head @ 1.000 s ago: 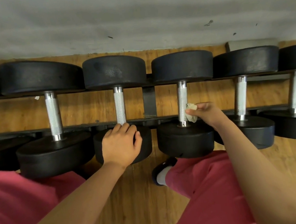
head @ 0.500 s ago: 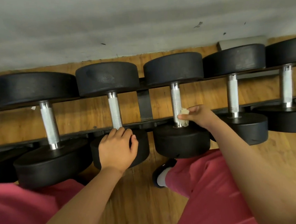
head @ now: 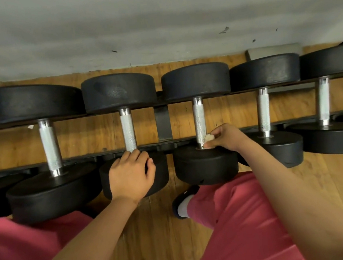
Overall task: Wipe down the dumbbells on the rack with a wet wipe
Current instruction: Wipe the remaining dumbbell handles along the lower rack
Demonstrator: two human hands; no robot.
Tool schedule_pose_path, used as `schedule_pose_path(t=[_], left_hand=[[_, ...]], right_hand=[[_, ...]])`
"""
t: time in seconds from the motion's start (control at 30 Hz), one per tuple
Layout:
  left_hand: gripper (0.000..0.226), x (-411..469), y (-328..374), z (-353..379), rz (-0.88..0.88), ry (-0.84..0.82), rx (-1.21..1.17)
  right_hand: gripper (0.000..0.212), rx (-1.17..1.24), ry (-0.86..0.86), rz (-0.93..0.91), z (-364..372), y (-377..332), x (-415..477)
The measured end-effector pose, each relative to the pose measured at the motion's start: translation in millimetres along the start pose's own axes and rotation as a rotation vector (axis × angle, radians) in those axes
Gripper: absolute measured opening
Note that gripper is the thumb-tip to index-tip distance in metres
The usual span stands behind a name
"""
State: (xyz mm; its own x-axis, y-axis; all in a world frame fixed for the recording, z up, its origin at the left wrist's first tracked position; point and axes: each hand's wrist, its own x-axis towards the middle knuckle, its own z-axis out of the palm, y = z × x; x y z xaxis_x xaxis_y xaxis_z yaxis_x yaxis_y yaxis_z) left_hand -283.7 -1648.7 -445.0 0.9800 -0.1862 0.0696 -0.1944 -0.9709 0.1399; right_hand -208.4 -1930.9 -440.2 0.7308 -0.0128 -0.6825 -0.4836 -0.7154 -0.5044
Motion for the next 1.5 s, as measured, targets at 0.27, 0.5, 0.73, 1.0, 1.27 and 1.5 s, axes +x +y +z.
schedule_pose_path(t=[0.27,0.5,0.73,1.0,1.27,1.5], left_hand=[[0.036,0,0,0,0.008,0.021,-0.001],[0.035,1,1,-1,0.003,0.007,0.000],[0.036,1,1,-2,-0.006,-0.006,0.000],[0.035,1,1,-2,-0.003,-0.007,0.010],[0.036,1,1,-3,-0.007,-0.009,0.011],[0.037,1,1,-3,-0.008,-0.016,0.002]], right_hand=[[0.026,0.348,0.031,-0.034,-2,4,-5],[0.023,0.242,-0.028,0.027,-2,6,2],[0.013,0.159,0.007,-0.012,0,3,-1],[0.014,0.234,0.014,-0.021,-2,-1,-8],[0.010,0.385,0.119,-0.034,-2,-6,-2],[0.009,0.448,0.153,-0.060,-2,-11,1]])
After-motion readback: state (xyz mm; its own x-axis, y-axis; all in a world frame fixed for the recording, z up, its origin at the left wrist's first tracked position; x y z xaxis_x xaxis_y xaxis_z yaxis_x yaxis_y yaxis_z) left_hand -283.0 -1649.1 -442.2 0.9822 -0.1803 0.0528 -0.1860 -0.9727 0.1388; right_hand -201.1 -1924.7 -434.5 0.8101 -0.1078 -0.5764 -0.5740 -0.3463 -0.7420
